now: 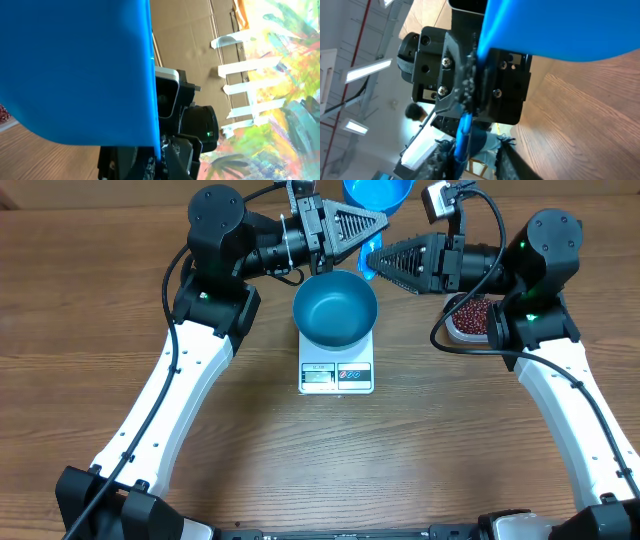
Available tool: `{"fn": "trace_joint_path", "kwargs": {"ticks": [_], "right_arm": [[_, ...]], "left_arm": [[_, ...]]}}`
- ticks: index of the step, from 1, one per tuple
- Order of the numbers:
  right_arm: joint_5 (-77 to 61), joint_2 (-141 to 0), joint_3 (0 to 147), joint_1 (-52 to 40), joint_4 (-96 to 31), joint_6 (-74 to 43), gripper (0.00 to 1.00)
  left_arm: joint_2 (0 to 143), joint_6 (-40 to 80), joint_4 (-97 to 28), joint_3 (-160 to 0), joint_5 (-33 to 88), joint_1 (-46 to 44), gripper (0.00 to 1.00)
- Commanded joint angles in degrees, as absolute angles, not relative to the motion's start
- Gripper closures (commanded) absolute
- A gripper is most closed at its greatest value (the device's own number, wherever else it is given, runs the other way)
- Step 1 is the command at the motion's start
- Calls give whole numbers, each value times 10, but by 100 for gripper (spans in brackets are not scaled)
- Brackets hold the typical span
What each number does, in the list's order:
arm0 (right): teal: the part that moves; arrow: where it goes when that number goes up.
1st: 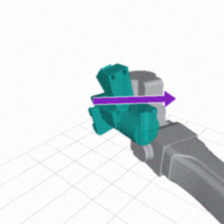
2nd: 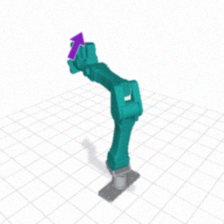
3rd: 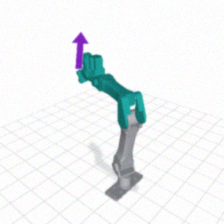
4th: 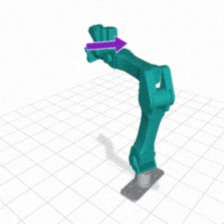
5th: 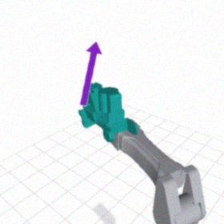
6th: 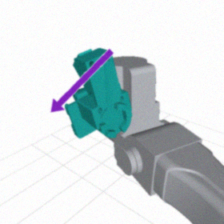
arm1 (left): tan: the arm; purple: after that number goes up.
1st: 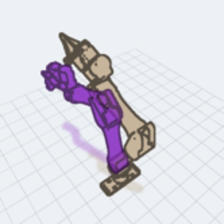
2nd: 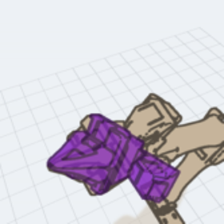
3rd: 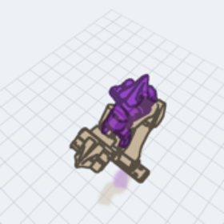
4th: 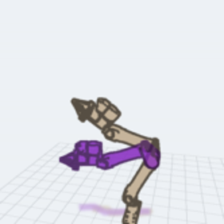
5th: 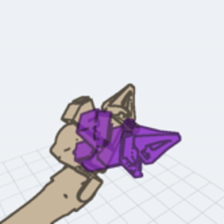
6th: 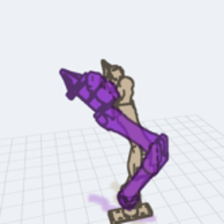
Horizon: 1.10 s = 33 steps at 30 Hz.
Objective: Scoop item into bowl and weigh 150g on scale
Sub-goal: 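Bring the right gripper to the scoop handle and grasp it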
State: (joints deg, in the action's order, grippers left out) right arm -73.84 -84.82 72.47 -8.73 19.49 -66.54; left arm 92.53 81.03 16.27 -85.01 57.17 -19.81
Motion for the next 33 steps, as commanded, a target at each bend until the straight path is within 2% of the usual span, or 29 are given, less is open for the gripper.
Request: {"fn": "trace_joint_path", "kwargs": {"ticks": [1, 9, 14, 17, 20, 22, 25, 26, 27, 31, 33], "right_arm": [[-733, -846, 731, -91, 197, -691, 75], [-733, -846, 731, -91, 214, -693, 76], [-736, -846, 731, -91, 214, -692, 96], [-740, -846, 731, -91, 214, -692, 96], [-740, -846, 731, -91, 214, -685, 96], [-740, -846, 731, -91, 214, -664, 96], [-742, -846, 731, -91, 208, -609, 96], [-742, -846, 731, -90, 201, -597, 96], [-742, -846, 731, -89, 196, -588, 96], [-742, -846, 731, -83, 137, -526, 96], [-742, -846, 731, -76, 69, -460, 96]], "left_arm": [[925, 796, 168, -860, 557, -206, 96], [925, 764, 165, -860, 544, -222, 96], [926, 754, 164, -860, 540, -225, 96], [926, 738, 164, -860, 533, -222, 95], [926, 713, 163, -860, 532, -222, 89], [926, 692, 163, -860, 531, -221, 66], [926, 602, 163, -860, 532, -220, 13], [926, 572, 161, -860, 534, -218, 5], [926, 543, 150, -860, 533, -216, 1], [926, 468, 95, -860, 534, -203, 0], [926, 416, 22, -860, 534, -188, 0]]}}
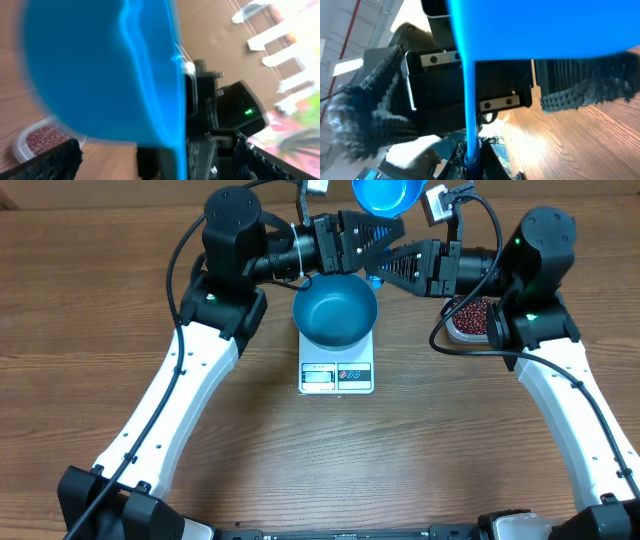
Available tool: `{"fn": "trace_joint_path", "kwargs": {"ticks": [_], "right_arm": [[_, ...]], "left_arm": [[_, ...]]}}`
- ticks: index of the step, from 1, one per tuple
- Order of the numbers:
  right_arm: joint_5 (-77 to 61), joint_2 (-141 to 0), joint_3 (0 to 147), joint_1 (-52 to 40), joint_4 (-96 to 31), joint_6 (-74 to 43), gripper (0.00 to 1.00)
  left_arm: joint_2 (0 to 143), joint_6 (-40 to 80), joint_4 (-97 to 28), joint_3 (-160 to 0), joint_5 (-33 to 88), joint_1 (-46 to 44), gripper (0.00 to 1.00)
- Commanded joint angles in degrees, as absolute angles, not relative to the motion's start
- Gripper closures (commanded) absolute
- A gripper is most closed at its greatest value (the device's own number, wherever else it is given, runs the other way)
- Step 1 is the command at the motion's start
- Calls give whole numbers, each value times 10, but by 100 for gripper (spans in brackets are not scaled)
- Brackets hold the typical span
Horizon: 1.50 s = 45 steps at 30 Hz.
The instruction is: Scoop item into bowl and weigh 150g on scale
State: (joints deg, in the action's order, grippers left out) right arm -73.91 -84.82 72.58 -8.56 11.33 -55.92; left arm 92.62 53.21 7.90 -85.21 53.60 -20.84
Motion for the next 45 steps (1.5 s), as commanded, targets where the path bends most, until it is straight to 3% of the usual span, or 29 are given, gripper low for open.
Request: {"fn": "trace_joint_path", "kwargs": {"ticks": [1, 10, 17, 21, 25, 28, 33, 45], "right_arm": [[-742, -846, 731, -73, 32, -423, 96], [-648, -849, 731, -46, -238, -197, 96], [-526, -849, 731, -33, -340, -43, 96], [-386, -849, 732, -21, -394, -27, 96], [-357, -849, 783, -6, -461, -24, 96], [-176, -849, 870, -8, -598, 6, 96], [9, -856, 876, -8, -678, 6, 96], [107, -989, 836, -6, -743, 31, 96]], "left_arm": [[926, 395, -2, -860, 534, -182, 0], [926, 207, -249, -860, 525, -132, 0], [926, 126, -399, -860, 359, -119, 0], [926, 60, -455, -860, 298, -119, 1], [926, 43, -480, -860, 234, -119, 0], [926, 36, -491, -860, 181, -119, 0], [926, 36, -491, -860, 168, -121, 0], [926, 35, -525, -860, 163, -126, 0]]}}
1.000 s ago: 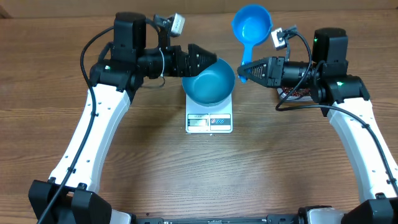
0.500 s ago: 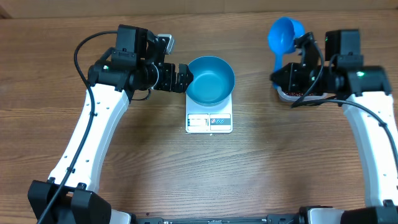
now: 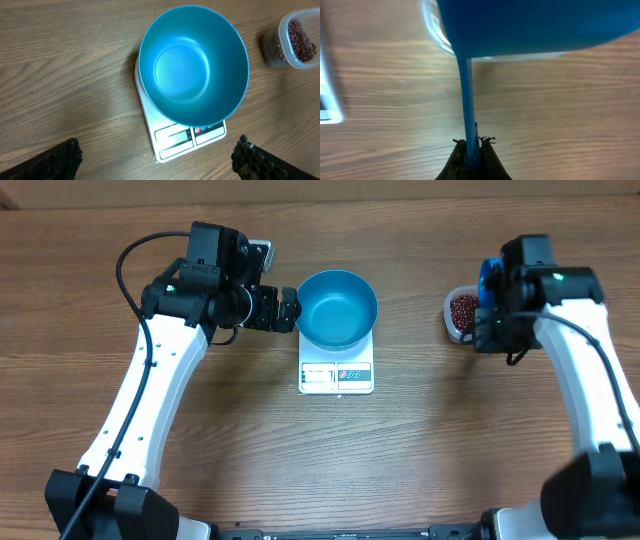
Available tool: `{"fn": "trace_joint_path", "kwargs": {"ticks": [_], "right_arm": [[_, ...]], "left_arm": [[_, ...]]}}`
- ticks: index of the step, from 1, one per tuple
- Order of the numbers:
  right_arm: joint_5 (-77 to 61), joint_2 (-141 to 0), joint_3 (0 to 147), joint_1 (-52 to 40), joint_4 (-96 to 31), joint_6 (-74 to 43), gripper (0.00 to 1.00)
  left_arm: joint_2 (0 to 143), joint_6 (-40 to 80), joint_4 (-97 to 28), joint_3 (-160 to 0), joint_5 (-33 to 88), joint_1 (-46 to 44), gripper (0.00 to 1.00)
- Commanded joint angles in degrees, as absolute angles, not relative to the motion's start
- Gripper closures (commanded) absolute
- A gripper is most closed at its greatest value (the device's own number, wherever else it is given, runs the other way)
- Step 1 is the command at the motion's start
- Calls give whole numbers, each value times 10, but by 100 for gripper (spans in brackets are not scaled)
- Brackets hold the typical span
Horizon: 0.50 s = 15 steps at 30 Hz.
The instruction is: Scoop item into bowl and weigh 150g on scale
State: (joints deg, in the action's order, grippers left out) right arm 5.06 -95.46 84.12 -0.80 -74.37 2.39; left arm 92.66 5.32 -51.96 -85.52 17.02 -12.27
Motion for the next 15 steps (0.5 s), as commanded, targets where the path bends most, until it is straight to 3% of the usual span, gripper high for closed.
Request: {"fn": "trace_joint_path", "kwargs": {"ticks": [1, 8, 12, 15], "right_arm": [[119, -1007, 836, -6, -743, 31, 96], [137, -1040, 839, -6, -739, 31, 96], [137, -1040, 861, -6, -758, 30, 96], [134, -1039, 894, -5, -773, 29, 96]], "left_arm": [[926, 31, -527, -860, 162, -128, 0], [926, 12, -546, -860, 116, -150, 0], [926, 12, -568, -860, 112, -171, 12], [926, 14, -606, -860, 77, -206, 16]]}}
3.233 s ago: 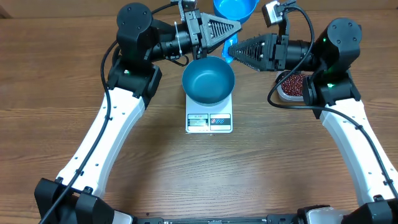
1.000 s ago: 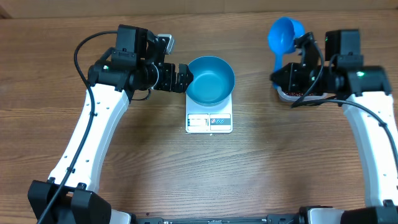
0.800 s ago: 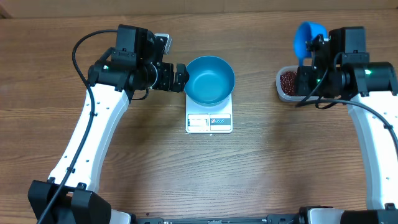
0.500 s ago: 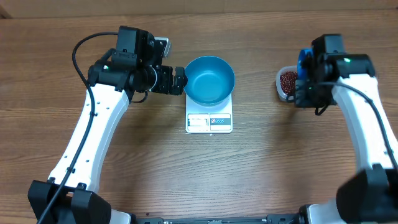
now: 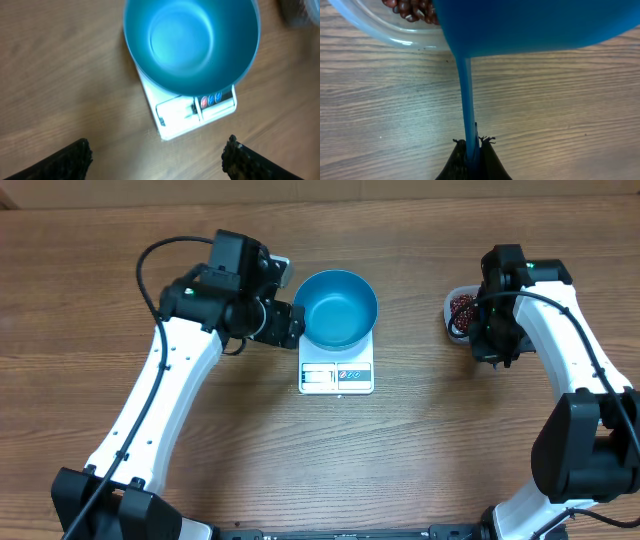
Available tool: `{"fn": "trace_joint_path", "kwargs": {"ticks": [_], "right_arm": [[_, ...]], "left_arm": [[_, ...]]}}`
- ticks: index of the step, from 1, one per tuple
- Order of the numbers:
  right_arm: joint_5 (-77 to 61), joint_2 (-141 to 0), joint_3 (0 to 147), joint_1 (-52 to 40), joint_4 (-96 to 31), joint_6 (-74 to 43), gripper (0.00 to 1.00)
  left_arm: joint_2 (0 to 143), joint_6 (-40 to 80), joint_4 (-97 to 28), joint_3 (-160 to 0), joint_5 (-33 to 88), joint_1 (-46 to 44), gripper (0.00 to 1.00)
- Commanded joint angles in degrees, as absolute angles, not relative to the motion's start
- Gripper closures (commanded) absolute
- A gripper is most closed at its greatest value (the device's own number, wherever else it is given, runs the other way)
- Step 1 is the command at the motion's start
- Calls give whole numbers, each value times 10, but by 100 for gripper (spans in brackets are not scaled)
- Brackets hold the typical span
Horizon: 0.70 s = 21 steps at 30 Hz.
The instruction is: Scoop item into bowl and weigh 150g on scale
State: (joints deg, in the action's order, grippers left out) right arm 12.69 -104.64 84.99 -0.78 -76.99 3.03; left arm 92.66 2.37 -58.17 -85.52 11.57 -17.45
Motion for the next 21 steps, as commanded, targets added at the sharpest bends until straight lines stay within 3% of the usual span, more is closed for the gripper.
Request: {"fn": "trace_joint_path", "kwargs": {"ticks": [1, 3, 4, 5, 10, 15, 21], "right_arm": [[130, -1039, 901, -5, -774, 29, 96], [128, -1039, 907, -5, -775, 29, 96], [128, -1039, 908, -5, -775, 29, 96], [128, -1040, 908, -5, -775, 29, 96], [124, -1040, 908, -3, -773, 28, 96], [86, -1040, 908, 31, -779, 0, 96], [41, -1040, 907, 49, -777, 1, 96]], "left_arm": [[926, 22, -619, -860, 67, -217, 18], [926, 42, -638, -860, 63, -239, 31], [927, 55, -646, -860, 64, -250, 48], [929, 70, -655, -860, 64, -263, 92], [930, 74, -678, -860, 58, -303, 96], [930, 47, -653, -844, -45, -361, 96], [930, -73, -542, -728, 8, -406, 96]]}}
